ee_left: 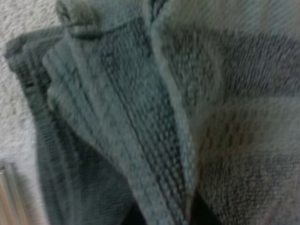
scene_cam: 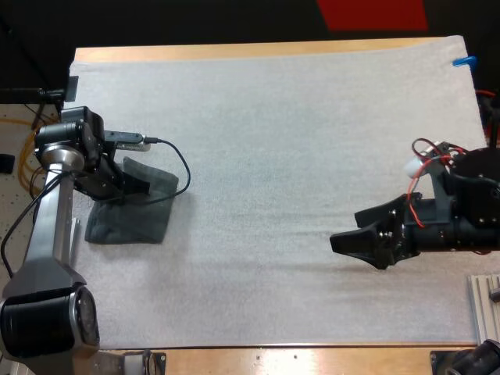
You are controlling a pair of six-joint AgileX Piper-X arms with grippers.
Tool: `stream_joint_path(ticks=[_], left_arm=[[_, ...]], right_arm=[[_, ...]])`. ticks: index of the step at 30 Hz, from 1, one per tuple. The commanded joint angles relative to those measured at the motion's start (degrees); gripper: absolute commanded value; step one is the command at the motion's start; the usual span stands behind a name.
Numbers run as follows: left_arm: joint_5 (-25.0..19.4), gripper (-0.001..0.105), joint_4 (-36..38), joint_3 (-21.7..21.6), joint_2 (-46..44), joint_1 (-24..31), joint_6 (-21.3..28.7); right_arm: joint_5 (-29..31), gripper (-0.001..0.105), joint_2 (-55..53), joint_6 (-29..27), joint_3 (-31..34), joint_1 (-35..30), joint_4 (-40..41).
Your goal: Pick towel from pile fold and stack
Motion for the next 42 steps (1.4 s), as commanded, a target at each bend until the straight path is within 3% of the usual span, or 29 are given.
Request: stream_joint_path(ticks=[1, 5, 11, 15, 23, 30, 37, 40, 42], left_arm=[[-2.45, 0.000, -0.45, -0.07, -0.38, 0.05, 0.01], [-6.84, 0.000, -1.06, 0.20, -0.38, 0.05, 0.01], [-7.40, 0.000, -3.01, 2.29, -0.38, 0.05, 0.63], [-10.08, 0.001, -3.68, 3.70, -0.38, 0.05, 2.46], [-14.04, 0.018, -4.16, 4.12, -0.38, 0.05, 5.48], [-14.92, 0.035, -5.17, 4.12, -0.38, 0.05, 5.50], [-23.28, 0.035, -4.17, 1.04, -0.38, 0.05, 5.23], [-21.23, 0.035, -0.35, -1.46, -0.38, 0.05, 2.78], [-14.66, 0.035, 3.07, -1.93, -0.80, 0.05, 0.90]], right_arm=[[-0.94, 0.074, 0.14, -0.39, 0.11, -0.35, -0.39], [-0.94, 0.074, 0.38, -0.50, 0.11, -0.35, -0.39], [-0.94, 0.074, 0.38, -0.54, 0.11, -0.35, -0.39], [-0.94, 0.074, 0.38, -0.54, 0.11, -0.35, -0.39], [-0.94, 0.074, 0.38, -0.54, 0.11, -0.35, -0.39], [-0.94, 0.074, 0.38, -0.54, 0.11, -0.35, -0.39], [-0.94, 0.074, 0.38, -0.86, 0.11, -0.35, -0.96], [-0.94, 0.074, 0.38, -0.86, 0.11, -0.35, -1.58], [-0.94, 0.074, 0.38, -0.86, 0.11, -0.35, -1.67]])
